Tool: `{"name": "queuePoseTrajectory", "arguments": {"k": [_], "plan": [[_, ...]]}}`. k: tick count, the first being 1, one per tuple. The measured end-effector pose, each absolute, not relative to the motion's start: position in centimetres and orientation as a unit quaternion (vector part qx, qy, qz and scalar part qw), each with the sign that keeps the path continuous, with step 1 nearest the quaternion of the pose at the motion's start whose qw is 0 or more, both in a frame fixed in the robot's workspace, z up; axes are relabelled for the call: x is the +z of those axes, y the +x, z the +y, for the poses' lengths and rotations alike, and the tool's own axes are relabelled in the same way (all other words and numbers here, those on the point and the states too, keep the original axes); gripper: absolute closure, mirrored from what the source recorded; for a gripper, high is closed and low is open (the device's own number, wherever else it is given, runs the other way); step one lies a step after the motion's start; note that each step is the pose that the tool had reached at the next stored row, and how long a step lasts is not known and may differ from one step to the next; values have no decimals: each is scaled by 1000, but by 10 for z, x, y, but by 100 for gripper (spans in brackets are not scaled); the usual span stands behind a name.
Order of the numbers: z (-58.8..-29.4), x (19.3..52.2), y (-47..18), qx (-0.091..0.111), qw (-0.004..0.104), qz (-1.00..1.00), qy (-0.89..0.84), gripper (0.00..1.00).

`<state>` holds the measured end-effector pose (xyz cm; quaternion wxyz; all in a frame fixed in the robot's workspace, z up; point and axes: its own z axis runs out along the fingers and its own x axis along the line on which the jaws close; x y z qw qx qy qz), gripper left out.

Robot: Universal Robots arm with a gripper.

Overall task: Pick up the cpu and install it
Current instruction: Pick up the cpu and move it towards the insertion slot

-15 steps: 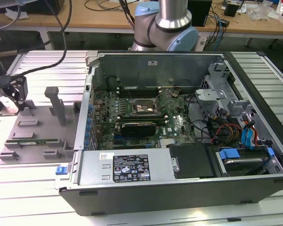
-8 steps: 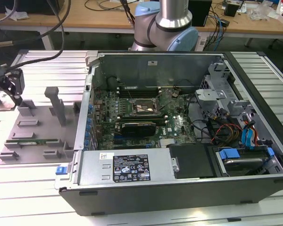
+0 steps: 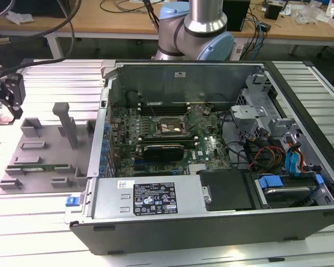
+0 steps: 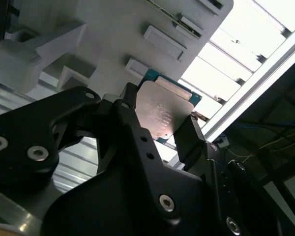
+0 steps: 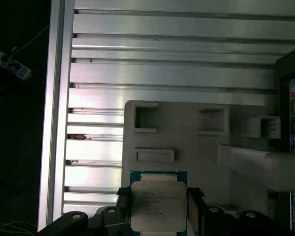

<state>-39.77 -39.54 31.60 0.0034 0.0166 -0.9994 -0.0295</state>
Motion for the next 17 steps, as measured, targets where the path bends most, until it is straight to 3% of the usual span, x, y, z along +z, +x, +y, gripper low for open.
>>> {"name": "queuePoseTrajectory", "arguments": {"k": [17], "plan": [[-395,346,-398,-30,3,-999,17,45]]}}
